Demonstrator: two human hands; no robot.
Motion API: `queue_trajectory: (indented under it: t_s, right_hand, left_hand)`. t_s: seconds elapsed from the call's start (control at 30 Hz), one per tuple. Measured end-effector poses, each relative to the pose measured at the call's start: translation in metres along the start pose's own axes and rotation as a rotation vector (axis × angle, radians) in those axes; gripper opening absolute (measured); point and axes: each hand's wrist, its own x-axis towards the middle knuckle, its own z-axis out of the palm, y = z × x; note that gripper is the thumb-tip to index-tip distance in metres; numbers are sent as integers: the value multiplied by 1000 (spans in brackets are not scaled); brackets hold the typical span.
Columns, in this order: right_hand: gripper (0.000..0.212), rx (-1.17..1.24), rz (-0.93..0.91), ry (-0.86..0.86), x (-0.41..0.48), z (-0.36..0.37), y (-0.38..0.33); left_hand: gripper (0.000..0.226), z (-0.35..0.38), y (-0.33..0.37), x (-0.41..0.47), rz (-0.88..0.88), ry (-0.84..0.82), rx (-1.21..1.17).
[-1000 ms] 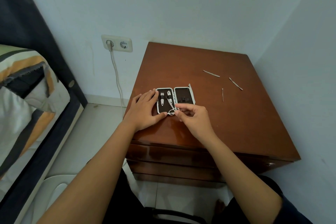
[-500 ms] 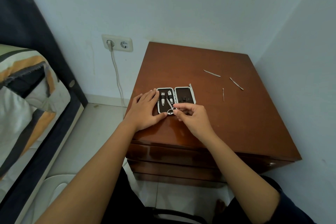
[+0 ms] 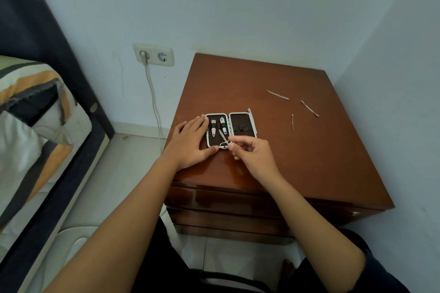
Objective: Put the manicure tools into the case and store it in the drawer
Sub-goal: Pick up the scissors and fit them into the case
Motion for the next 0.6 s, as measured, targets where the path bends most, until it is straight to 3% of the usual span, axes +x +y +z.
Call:
queue_trajectory:
  t_s: [0.27, 0.6]
  right_hand:
    - [23, -48, 19, 9, 0, -1, 1]
    - [25, -436, -103, -46, 20, 9, -18]
  left_hand:
    - [103, -2, 1, 0, 4, -17, 10]
    - [98, -5, 0, 1, 9, -83, 20]
